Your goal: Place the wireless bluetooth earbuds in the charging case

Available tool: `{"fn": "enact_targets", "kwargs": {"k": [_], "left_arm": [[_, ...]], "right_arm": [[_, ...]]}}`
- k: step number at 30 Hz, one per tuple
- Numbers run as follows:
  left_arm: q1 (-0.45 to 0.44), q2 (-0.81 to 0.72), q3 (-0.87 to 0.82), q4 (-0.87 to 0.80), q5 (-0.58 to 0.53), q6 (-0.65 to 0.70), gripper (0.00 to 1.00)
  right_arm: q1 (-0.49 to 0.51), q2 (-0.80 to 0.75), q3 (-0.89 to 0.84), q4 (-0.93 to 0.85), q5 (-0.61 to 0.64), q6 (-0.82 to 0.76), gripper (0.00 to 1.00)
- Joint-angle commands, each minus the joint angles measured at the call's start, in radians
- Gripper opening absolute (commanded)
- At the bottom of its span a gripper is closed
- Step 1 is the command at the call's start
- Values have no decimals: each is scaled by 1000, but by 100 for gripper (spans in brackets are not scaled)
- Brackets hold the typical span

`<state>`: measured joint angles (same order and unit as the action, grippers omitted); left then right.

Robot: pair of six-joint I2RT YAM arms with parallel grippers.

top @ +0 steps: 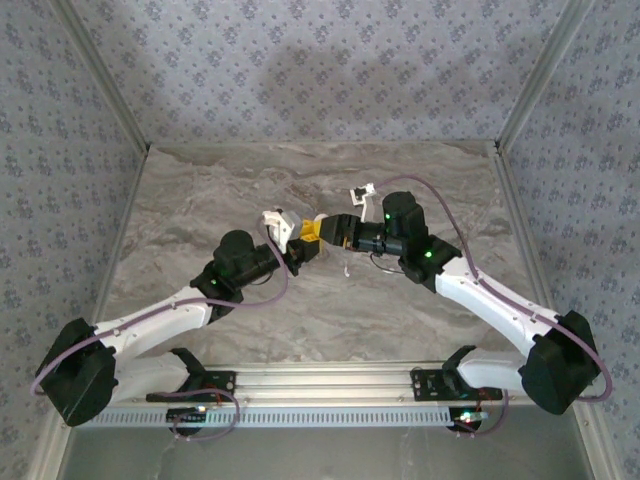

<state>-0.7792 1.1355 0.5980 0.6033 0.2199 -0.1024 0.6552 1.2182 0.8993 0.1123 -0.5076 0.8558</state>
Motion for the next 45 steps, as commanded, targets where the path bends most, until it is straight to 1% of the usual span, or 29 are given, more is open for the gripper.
{"fn": "enact_targets", "kwargs": {"k": [1, 3, 6, 10, 12, 14, 16, 20, 21, 23, 26, 29, 30, 32, 33, 36, 40, 45], "left_arm": [[2, -8, 40, 12, 15, 10, 20], [16, -13, 42, -10, 39, 20, 19], [64, -13, 53, -46, 134, 22, 19], [130, -15, 62, -59, 248, 17, 19], [154, -13, 62, -46, 303, 22, 19], [162, -12, 70, -53, 348, 41, 19], [171, -7, 84, -76, 384, 59, 18], [191, 3, 113, -89, 451, 59, 18], [194, 4, 118, -88, 463, 59, 18], [201, 6, 131, -98, 489, 68, 18], [207, 6, 154, -126, 522, 85, 18], [209, 15, 184, -161, 565, 105, 17], [209, 17, 195, -174, 578, 116, 17], [209, 22, 208, -186, 601, 137, 17], [209, 29, 214, -185, 616, 144, 17], [210, 47, 239, -200, 659, 164, 17], [209, 59, 256, -215, 688, 179, 17], [207, 64, 275, -232, 716, 193, 17]], "right_arm": [[5, -27, -1, -22, 6, -52, 60], [0, -63, -7, -59, 47, -108, 70], [-21, -127, -17, -101, 86, -207, 81], [-63, -208, -23, -163, 82, -362, 82], [-107, -236, -39, -142, 1, -448, 82], [-142, -250, -49, -122, -58, -522, 80], [-176, -247, -33, -148, -130, -623, 78], [-220, -217, 52, -311, -290, -923, 73], [-229, -203, 81, -366, -323, -999, 71], [-247, -174, 142, -461, -366, -1107, 67], [-289, -123, 221, -559, -424, -1193, 66], [-324, -82, 266, -622, -495, -1322, 57], [-325, -71, 274, -618, -489, -1346, 56], [-323, -48, 284, -669, -493, -1427, 54], [-321, -35, 328, -699, -493, -1466, 54], [-317, 3, 371, -758, -490, -1526, 54], [-292, 49, 414, -805, -504, -1593, 55], [-259, 100, 443, -784, -553, -1597, 55]]}}
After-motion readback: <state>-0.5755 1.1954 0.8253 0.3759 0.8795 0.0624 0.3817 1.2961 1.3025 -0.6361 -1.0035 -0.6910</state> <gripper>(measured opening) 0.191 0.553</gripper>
